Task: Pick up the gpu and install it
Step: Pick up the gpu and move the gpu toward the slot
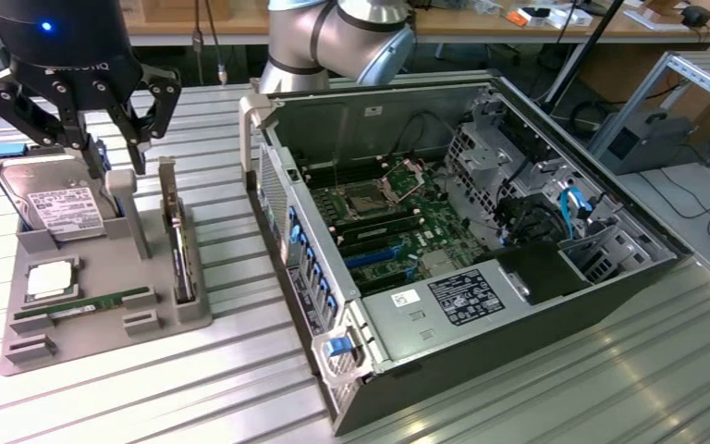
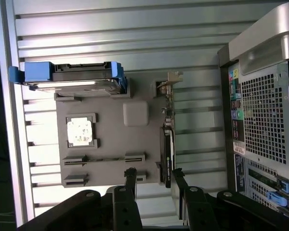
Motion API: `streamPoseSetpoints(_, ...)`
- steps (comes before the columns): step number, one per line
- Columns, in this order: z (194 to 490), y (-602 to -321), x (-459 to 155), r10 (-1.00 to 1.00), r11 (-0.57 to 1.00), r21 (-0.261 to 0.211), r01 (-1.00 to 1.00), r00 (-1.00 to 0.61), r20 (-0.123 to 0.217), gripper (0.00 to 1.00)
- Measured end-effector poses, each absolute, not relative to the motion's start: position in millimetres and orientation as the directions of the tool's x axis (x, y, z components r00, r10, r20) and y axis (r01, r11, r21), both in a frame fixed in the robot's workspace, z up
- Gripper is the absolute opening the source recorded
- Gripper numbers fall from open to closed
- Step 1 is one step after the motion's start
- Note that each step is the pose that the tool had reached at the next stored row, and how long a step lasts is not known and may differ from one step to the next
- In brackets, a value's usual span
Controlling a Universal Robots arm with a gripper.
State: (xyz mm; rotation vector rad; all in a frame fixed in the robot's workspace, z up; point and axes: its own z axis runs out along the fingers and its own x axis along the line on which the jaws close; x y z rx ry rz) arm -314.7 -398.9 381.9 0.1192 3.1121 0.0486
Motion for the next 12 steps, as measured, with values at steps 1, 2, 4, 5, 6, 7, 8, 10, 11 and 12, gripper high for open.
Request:
streamPoseSetpoints(1, 381.5, -399.0, -315.3, 0.077, 0.997, 0.032, 0.076, -0.997, -0.025, 0.42)
streamPoseSetpoints(2, 380.9, -398.9, -315.6, 0.077, 0.997, 0.032, 0.076, -0.997, -0.025, 0.42)
streamPoseSetpoints(4, 379.9, -398.9, -315.9, 0.077, 0.997, 0.032, 0.076, -0.997, -0.025, 0.42)
streamPoseSetpoints(5, 378.9, -399.0, -316.5, 0.077, 0.997, 0.032, 0.076, -0.997, -0.025, 0.42)
streamPoseSetpoints(6, 378.3, -398.9, -316.7, 0.077, 0.997, 0.032, 0.076, -0.997, -0.025, 0.42)
streamPoseSetpoints(7, 377.6, -398.9, -317.1, 0.077, 0.997, 0.032, 0.076, -0.997, -0.025, 0.42)
streamPoseSetpoints(8, 376.8, -398.9, -317.5, 0.077, 0.997, 0.032, 0.076, -0.997, -0.025, 0.42)
streamPoseSetpoints(10, 375.7, -399.0, -318.0, 0.077, 0.997, 0.032, 0.076, -0.997, -0.025, 0.42)
streamPoseSetpoints(11, 375.1, -398.9, -318.1, 0.077, 0.997, 0.032, 0.076, -0.997, -0.025, 0.42)
streamPoseSetpoints(12, 374.3, -398.9, -318.3, 0.077, 0.997, 0.032, 0.076, -0.997, -0.025, 0.42)
